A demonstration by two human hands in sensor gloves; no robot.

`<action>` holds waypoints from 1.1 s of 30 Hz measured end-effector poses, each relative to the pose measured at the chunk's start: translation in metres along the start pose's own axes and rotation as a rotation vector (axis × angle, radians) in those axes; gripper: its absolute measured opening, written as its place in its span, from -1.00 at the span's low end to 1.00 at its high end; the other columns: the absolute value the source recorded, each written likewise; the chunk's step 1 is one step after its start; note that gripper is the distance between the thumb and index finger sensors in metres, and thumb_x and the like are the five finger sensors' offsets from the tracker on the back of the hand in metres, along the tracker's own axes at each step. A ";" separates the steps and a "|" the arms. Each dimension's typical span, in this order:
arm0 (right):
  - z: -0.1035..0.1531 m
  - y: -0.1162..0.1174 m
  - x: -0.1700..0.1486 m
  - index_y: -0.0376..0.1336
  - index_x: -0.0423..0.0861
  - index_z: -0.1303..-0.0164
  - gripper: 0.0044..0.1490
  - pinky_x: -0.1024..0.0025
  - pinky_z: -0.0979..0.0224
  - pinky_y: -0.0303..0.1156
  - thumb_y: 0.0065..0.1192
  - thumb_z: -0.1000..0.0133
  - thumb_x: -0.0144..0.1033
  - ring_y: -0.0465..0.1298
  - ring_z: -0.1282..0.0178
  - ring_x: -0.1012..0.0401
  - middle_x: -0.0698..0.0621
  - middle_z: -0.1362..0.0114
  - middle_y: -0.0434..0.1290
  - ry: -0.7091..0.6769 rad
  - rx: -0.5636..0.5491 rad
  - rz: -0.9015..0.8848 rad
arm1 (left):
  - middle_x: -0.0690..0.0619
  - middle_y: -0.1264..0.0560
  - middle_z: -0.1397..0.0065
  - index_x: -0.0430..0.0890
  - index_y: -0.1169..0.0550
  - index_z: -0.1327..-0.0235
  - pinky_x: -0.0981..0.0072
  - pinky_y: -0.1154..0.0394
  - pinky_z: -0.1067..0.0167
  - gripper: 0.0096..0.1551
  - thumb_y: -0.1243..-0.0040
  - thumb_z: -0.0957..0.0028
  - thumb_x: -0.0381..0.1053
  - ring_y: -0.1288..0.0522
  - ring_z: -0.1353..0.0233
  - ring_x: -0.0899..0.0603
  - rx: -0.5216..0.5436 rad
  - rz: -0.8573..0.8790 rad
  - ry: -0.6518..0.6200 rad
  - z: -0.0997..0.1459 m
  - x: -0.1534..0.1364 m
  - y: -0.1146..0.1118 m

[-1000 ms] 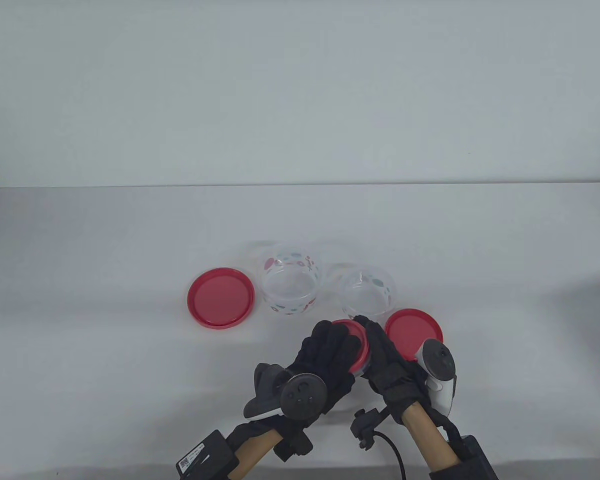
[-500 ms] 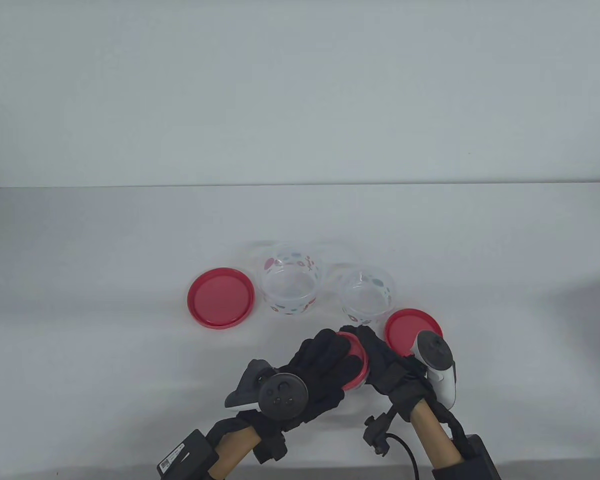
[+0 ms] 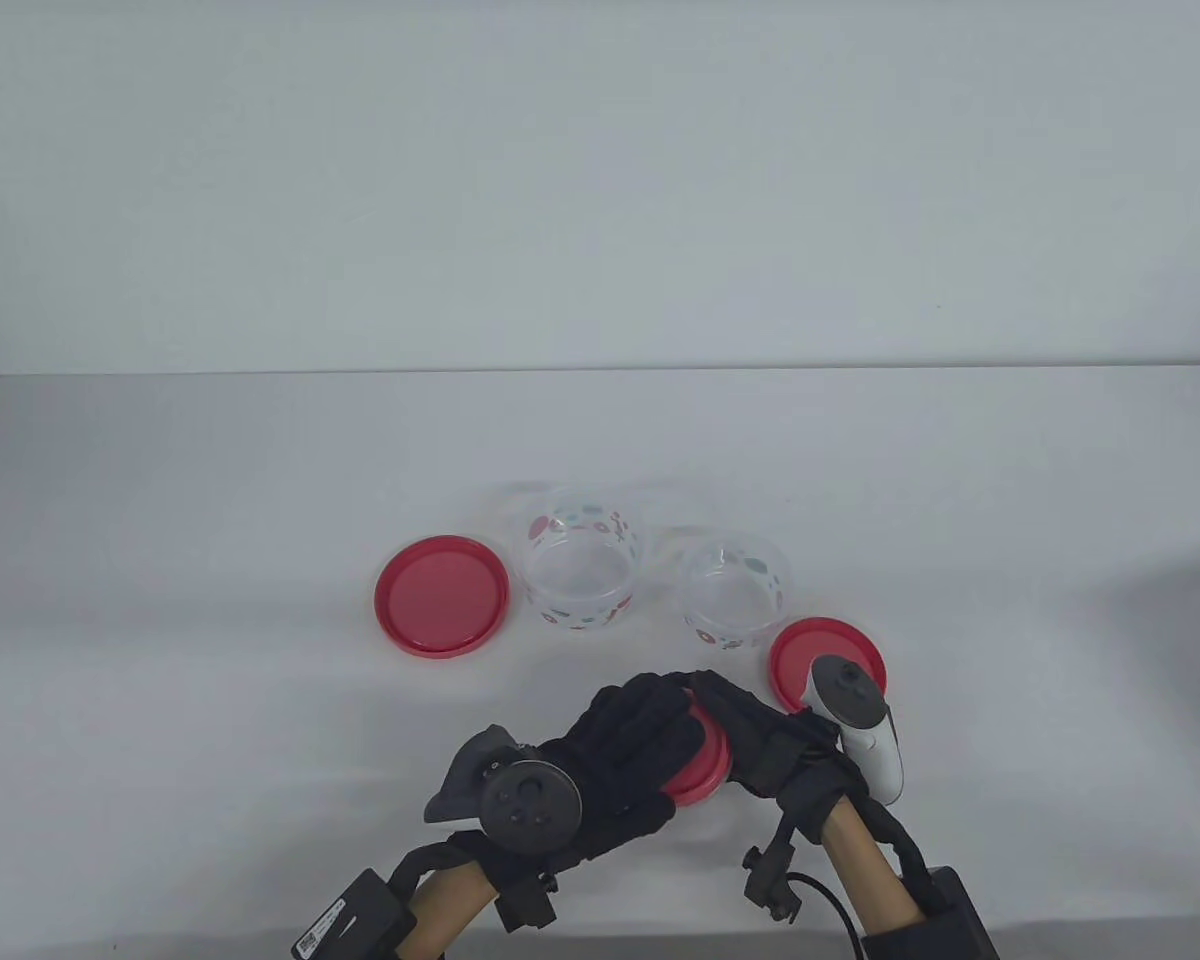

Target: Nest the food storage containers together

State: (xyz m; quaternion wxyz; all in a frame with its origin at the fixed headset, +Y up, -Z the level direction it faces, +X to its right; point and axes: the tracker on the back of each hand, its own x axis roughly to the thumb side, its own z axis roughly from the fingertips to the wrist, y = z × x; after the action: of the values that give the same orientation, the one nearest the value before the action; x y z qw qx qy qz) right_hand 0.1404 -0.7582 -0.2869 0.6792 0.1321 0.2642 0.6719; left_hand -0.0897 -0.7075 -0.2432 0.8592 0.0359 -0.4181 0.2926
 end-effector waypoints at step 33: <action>0.008 0.028 0.023 0.30 -0.29 -0.42 -0.28 0.22 0.02 0.50 -0.09 -0.35 0.02 0.43 -0.11 -0.04 -0.29 -0.36 0.30 -0.171 -0.467 0.915 | 0.05 -0.72 0.09 -0.27 -0.17 -0.69 0.16 -0.62 0.18 -0.27 0.21 -0.41 0.14 -0.67 0.13 -0.18 0.021 0.118 0.551 0.014 -0.034 0.000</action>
State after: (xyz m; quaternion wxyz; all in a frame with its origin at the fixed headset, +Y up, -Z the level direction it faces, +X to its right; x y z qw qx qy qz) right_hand 0.1199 -0.7326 -0.2695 0.3467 0.1337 -0.0339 0.9278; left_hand -0.1156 -0.7272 -0.2594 0.9216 -0.0604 -0.1671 0.3452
